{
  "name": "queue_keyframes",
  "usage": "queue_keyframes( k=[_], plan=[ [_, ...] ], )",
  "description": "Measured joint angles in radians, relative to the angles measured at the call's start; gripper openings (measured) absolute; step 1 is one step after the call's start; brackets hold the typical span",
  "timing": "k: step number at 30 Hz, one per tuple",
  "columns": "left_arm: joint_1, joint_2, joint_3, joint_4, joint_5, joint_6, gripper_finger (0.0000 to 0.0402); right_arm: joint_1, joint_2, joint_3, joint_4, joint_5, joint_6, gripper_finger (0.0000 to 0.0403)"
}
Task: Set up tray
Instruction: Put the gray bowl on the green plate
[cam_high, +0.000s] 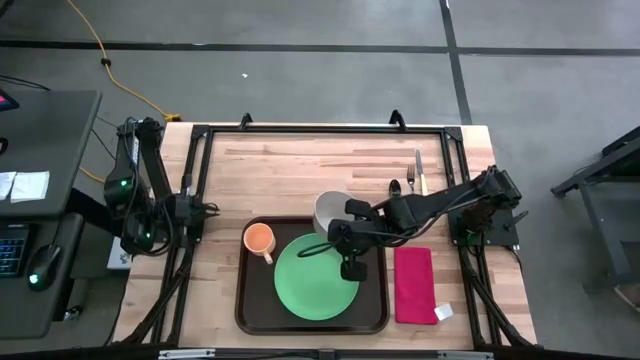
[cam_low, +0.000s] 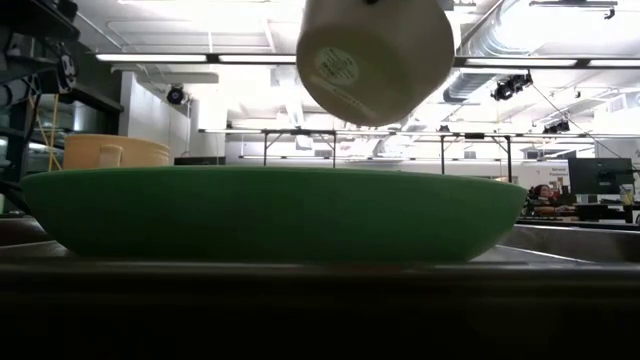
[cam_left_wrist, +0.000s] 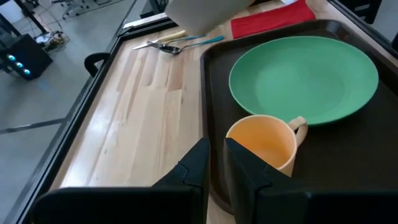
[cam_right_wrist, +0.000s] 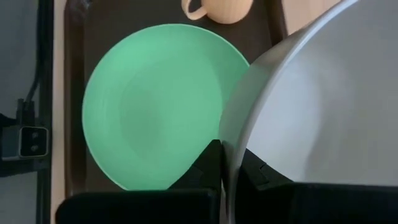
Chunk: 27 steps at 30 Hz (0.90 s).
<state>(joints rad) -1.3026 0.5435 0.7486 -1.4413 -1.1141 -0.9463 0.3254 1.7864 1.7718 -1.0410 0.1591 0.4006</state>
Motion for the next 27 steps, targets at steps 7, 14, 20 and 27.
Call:
queue_keyframes(
  k=[7, 14, 20, 27],
  plan=[
    [0.000, -0.042, -0.066, 0.027, -0.019, -0.006, 0.0079, 0.009, 0.025, -0.001, 0.029, -0.019, -0.001, 0.0000],
    [0.000, -0.105, -0.130, 0.095, -0.031, 0.025, 0.0079, 0.011, 0.037, -0.002, 0.069, -0.061, 0.021, 0.0000],
    [0.000, -0.122, -0.151, 0.108, -0.051, 0.056, 0.0079, 0.017, 0.065, -0.002, 0.091, -0.085, 0.041, 0.0000],
    [0.000, -0.123, -0.172, 0.104, -0.079, 0.056, 0.0079, 0.026, 0.126, -0.002, 0.145, -0.147, 0.045, 0.0000]
  ],
)
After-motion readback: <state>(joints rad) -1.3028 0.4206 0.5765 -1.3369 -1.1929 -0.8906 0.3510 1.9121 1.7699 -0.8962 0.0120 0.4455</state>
